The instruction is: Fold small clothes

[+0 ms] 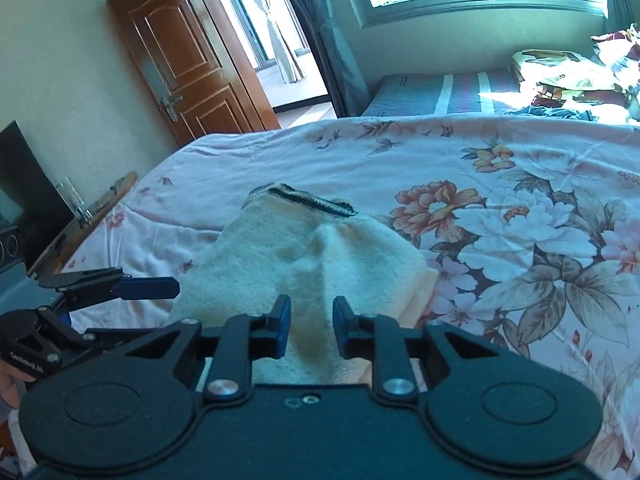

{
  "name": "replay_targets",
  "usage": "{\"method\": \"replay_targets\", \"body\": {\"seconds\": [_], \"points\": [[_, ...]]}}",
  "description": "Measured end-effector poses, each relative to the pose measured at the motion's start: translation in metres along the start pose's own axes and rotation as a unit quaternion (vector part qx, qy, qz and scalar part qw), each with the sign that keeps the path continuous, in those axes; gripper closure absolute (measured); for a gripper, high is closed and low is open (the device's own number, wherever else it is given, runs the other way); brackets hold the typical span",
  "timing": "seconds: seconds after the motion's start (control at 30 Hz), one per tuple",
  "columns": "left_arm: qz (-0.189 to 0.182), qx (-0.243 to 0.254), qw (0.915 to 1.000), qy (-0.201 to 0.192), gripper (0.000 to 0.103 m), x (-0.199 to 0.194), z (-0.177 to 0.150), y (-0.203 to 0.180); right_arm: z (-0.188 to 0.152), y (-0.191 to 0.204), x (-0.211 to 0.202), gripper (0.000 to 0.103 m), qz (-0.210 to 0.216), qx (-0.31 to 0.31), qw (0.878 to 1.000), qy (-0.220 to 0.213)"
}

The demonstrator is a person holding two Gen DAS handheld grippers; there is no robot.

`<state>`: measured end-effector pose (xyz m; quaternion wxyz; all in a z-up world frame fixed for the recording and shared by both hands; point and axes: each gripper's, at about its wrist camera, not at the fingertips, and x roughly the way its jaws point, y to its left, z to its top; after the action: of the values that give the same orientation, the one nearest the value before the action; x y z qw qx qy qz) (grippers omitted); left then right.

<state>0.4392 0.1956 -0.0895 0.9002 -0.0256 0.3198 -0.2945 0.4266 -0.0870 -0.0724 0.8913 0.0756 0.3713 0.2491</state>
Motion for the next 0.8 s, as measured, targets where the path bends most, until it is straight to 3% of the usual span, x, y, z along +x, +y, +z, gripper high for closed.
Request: {"method": "replay_targets", "body": {"seconds": [0.07,0.17,0.33,0.37,0.43,0.53,0.63,0.73,0.8], "points": [[0.008,0.008,0.9999,0.010,0.021,0.009,-0.005,-0.001,-0.002,0.003,0.015,0.082,-0.026,-0.016,0.999,0.008],[0.013,0.018,0.9994,0.025,0.021,0.013,-0.016,0.000,-0.012,-0.003,0.035,0.091,-0.073,-0.025,0.996,0.032],[0.010,0.025,0.9996,0.014,0.021,0.006,-0.022,0.002,-0.018,-0.011,0.032,0.090,-0.069,-0.010,0.997,0.028],[0.009,0.019,0.9997,0.008,0.021,0.000,-0.019,0.002,-0.016,-0.010,0.027,0.085,-0.073,-0.006,0.997,0.026],[0.006,0.014,0.9998,-0.008,0.021,-0.018,-0.017,0.001,-0.014,0.003,-0.004,0.074,-0.073,-0.012,0.997,-0.020],[-0.004,0.014,0.9995,-0.029,0.021,-0.044,-0.024,-0.005,-0.020,0.024,-0.041,0.076,-0.029,-0.043,0.998,-0.040],[0.005,0.029,0.9991,-0.030,0.021,-0.052,-0.035,-0.018,-0.039,0.046,-0.053,0.077,-0.002,-0.106,0.994,-0.023],[0.028,0.062,0.9977,0.003,0.021,-0.042,-0.047,-0.033,-0.059,0.059,-0.042,0.079,-0.022,-0.172,0.985,0.001],[0.058,0.076,0.9951,0.025,0.021,-0.033,-0.058,-0.037,-0.068,0.056,-0.030,0.089,-0.045,-0.186,0.981,0.022]]}}
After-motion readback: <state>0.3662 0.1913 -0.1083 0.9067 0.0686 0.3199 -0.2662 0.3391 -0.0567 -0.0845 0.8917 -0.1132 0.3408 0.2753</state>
